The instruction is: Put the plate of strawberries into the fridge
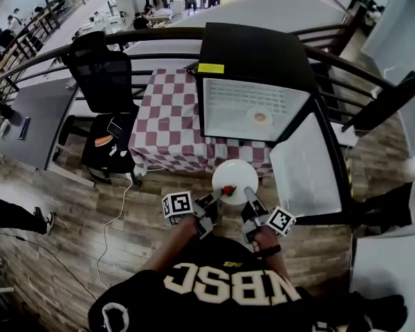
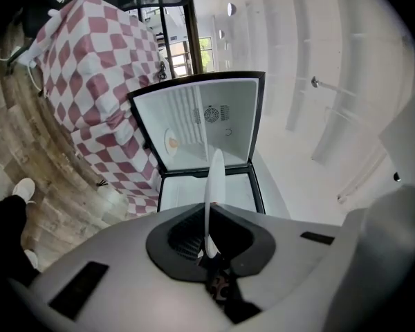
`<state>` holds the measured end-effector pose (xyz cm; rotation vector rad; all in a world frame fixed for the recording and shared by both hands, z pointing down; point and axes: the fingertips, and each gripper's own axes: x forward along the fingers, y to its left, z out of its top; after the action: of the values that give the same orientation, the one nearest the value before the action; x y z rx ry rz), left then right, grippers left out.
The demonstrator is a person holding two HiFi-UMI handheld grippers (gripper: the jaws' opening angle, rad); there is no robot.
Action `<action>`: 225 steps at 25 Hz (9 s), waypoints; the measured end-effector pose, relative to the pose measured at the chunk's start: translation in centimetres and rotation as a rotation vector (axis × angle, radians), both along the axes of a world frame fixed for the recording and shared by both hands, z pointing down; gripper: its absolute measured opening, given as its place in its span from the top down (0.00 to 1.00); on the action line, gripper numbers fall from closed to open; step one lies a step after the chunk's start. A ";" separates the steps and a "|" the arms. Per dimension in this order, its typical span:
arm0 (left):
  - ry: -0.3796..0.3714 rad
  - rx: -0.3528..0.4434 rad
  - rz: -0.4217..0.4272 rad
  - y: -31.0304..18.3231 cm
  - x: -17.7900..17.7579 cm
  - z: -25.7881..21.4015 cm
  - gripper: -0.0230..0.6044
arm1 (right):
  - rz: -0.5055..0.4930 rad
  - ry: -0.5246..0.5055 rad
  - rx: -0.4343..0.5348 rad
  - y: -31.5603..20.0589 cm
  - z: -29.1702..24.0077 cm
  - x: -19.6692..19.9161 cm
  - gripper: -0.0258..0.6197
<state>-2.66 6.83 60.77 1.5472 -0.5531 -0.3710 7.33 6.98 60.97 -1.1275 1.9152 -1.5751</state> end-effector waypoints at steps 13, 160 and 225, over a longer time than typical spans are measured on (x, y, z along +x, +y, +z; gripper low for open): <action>0.022 -0.037 0.064 -8.9 -1.4 0.0 0.92 | 0.064 -0.006 -0.019 -8.7 -0.2 -1.5 0.89; -0.874 0.679 0.114 -33.9 5.3 -0.3 0.93 | -0.250 0.893 0.436 -34.2 -1.1 2.3 0.89; -0.876 0.913 -0.150 -24.8 1.1 -12.2 0.94 | -0.022 0.955 0.558 -24.4 -11.7 0.6 0.92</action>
<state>-1.56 -18.02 48.53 2.5688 -1.2981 -0.0083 7.95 -17.39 49.29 -1.7307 2.6770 -0.3779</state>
